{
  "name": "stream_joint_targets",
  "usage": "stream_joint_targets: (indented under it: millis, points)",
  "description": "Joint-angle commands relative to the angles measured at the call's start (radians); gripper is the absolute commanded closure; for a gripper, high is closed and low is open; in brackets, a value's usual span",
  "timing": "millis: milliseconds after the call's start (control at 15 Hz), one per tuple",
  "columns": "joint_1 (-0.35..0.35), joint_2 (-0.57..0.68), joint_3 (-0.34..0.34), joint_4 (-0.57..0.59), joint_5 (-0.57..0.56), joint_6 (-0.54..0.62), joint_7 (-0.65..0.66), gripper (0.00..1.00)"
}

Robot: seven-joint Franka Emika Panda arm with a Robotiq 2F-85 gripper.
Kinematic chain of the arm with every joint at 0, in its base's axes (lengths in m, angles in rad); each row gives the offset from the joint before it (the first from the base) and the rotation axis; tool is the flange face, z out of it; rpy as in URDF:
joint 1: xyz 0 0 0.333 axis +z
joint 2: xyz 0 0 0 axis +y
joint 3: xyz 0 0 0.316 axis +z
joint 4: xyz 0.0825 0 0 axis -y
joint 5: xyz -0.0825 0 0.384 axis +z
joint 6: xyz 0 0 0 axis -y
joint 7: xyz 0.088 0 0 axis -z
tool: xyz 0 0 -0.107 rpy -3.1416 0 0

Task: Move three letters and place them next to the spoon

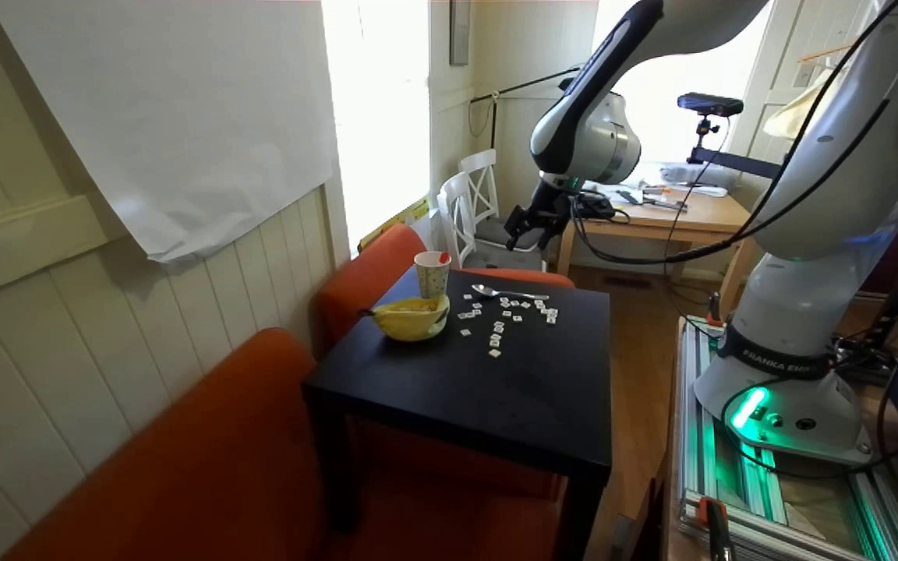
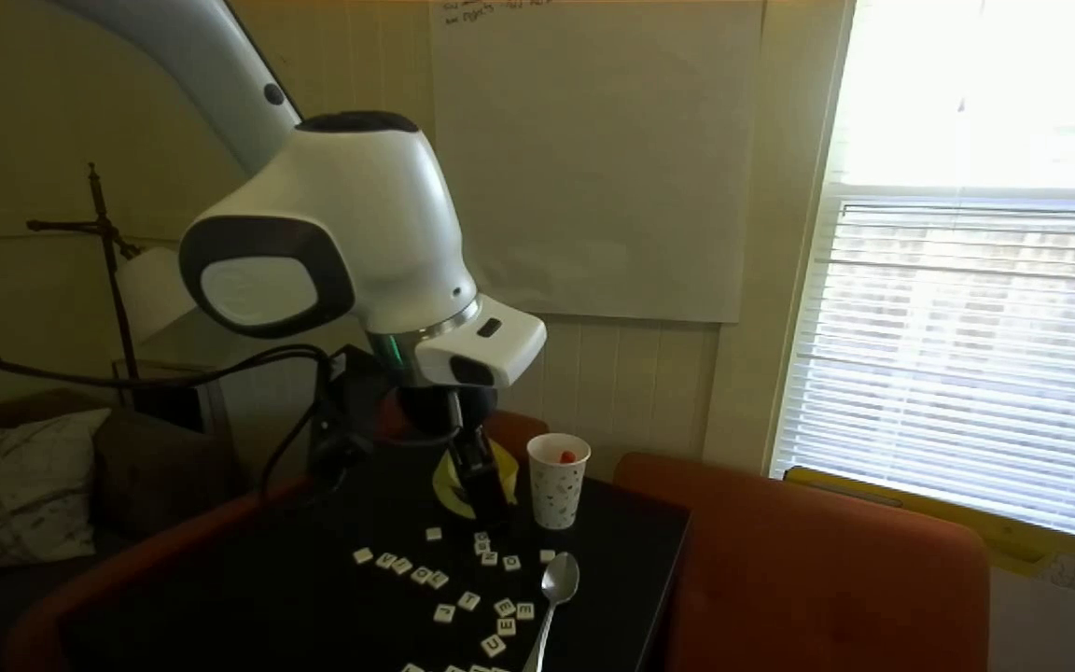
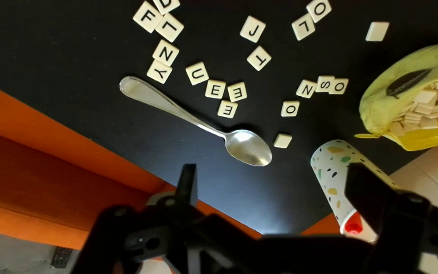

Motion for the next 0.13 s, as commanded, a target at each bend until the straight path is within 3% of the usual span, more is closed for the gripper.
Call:
stream_joint_targets:
  millis: [0, 67]
  points:
    - [0.0, 0.001, -0.001, 0.0, 0.0, 0.0, 0.0, 0.0]
    - [0.0, 0.002, -0.001, 0.0, 0.0, 0.0, 0.0, 0.0]
